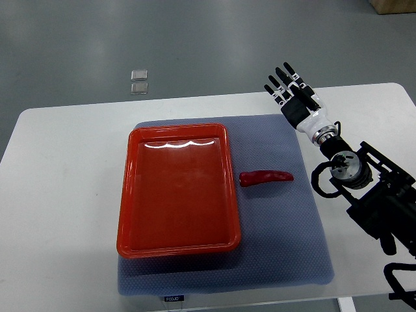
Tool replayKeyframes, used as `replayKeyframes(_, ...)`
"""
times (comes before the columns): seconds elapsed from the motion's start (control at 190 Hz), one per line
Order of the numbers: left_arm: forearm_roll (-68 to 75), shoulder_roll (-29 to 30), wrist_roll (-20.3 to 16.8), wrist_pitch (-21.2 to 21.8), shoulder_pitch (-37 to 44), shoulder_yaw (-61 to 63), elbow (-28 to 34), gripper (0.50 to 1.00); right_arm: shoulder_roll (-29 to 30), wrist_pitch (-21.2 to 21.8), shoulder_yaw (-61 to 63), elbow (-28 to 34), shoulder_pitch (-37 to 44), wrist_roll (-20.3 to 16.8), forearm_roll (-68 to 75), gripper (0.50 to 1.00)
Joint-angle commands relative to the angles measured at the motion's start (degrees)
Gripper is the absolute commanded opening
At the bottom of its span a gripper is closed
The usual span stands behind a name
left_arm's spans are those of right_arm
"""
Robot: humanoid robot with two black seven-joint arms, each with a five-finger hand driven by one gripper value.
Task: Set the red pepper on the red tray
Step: 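Move the right hand down toward the red pepper beside the tray, then close the right hand's fingers around the red pepper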
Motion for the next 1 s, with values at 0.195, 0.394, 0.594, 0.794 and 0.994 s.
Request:
replayKeyframes(0.195,-0.09,0.00,0.00,0.17,0.00,-0.09,0.00,1.000,-0.13,0.79,-0.76,0.46,0.17,-0.17,-0.09,0.921)
replayKeyframes(0.394,-0.09,0.00,0.00,0.17,0.00,-0.09,0.09,1.000,-2.68,4.48,-6.90,0.64,2.27,-0.52,-8.25,0.921)
replayKeyframes(0.594,0.00,0.00,0.00,-0.01,0.00,0.00,0.09,1.000,-11.65,9.58,-17.81,7.85,6.84,-0.78,-36.82,0.921)
replayKeyframes(0.794,0.00,0.00,0.00,-0.09,-0.18,0.00,0.00,1.000,-23.25,13.45,-37.58,16.72,18.53,-0.69,-51.24,0.921)
replayKeyframes(0.994,0.09,0.00,0.00,-0.09,-0.26,0.00,0.00,1.000,-25.45,13.01,-44.61,20.06,21.61,-0.69,-55.89,0.921)
